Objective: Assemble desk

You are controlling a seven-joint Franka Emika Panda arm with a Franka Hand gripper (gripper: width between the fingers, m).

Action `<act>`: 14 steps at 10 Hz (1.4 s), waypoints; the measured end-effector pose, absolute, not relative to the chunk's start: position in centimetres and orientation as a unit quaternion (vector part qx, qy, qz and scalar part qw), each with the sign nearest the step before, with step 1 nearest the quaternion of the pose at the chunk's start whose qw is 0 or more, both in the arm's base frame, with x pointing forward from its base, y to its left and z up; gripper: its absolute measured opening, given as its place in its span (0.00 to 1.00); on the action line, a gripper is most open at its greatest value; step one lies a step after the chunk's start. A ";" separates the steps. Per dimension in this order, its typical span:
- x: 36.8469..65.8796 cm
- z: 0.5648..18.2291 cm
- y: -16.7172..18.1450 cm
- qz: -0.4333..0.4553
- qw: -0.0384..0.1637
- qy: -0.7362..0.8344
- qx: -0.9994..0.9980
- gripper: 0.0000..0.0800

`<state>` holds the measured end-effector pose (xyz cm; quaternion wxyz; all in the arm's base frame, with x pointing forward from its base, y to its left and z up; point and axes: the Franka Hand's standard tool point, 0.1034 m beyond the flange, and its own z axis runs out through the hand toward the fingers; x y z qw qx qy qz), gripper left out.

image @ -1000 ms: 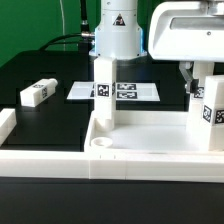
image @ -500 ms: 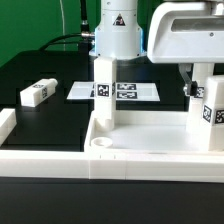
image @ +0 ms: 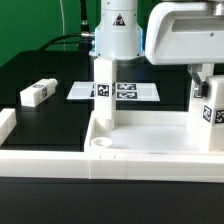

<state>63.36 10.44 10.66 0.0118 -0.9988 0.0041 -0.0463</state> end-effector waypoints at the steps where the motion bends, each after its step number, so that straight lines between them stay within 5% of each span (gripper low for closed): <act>1: 63.4 10.6 10.4 -0.046 0.013 0.021 -0.999 0.36; 14: 63.3 10.7 10.0 -0.028 0.044 0.492 -0.869 0.36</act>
Offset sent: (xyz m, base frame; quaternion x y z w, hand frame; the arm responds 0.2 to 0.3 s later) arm 0.0000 0.0000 0.0000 0.0000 0.0000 0.1938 0.9810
